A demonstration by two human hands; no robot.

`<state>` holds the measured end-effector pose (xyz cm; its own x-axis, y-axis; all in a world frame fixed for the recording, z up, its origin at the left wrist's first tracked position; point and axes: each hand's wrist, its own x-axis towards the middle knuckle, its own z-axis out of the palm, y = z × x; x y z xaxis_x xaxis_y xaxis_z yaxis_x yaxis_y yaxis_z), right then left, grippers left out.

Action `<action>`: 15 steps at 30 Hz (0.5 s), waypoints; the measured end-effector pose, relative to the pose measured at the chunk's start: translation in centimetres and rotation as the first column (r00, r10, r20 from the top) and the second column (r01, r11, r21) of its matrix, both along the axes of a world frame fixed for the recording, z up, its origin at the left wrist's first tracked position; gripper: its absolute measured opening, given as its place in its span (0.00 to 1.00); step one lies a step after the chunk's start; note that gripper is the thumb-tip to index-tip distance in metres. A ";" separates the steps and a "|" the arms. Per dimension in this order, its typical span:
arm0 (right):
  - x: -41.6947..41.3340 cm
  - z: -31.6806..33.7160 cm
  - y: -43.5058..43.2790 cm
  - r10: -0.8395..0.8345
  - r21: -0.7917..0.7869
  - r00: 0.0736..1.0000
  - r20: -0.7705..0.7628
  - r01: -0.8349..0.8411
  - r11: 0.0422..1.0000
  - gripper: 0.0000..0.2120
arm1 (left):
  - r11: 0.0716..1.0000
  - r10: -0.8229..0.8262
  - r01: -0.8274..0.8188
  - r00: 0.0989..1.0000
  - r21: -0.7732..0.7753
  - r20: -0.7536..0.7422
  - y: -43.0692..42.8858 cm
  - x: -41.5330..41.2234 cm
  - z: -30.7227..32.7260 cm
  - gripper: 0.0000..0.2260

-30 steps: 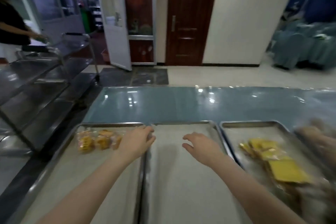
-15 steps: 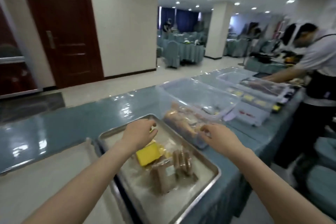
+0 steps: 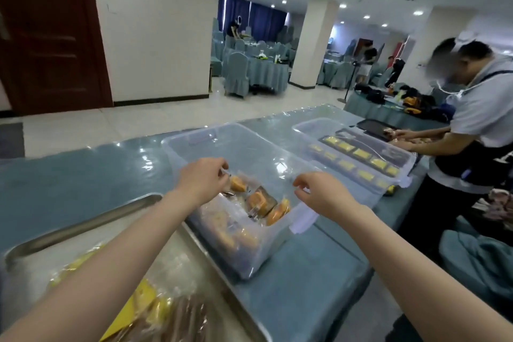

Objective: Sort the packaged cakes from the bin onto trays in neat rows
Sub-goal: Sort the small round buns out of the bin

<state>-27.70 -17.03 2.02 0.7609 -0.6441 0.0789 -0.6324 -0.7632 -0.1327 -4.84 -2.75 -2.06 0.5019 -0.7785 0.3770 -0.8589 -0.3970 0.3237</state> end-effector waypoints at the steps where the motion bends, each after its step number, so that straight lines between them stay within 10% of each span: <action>1: 0.9 -0.2 -1.6 0.018 0.001 1.000 -0.012 -0.018 1.000 0.13 | 1.000 0.011 -0.011 1.000 0.004 -0.018 -1.5 0.4 -0.3 0.12; 9: 7.1 -4.9 -10.4 0.190 0.148 0.938 -0.289 -0.153 0.977 0.21 | 0.976 -0.108 0.127 0.988 0.178 -0.111 -11.0 1.2 -3.7 0.10; 15: 11.0 -10.2 -14.9 0.445 0.442 0.720 -0.533 -0.212 0.872 0.31 | 0.940 -0.103 0.136 0.987 0.313 -0.122 -15.0 1.2 -5.9 0.10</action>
<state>-16.68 -31.89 -8.13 0.7365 -0.2387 -0.6329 -0.3808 -0.9196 -0.0962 -3.63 -17.79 -7.92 0.4202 -0.9061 0.0499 -0.8755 -0.3903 0.2850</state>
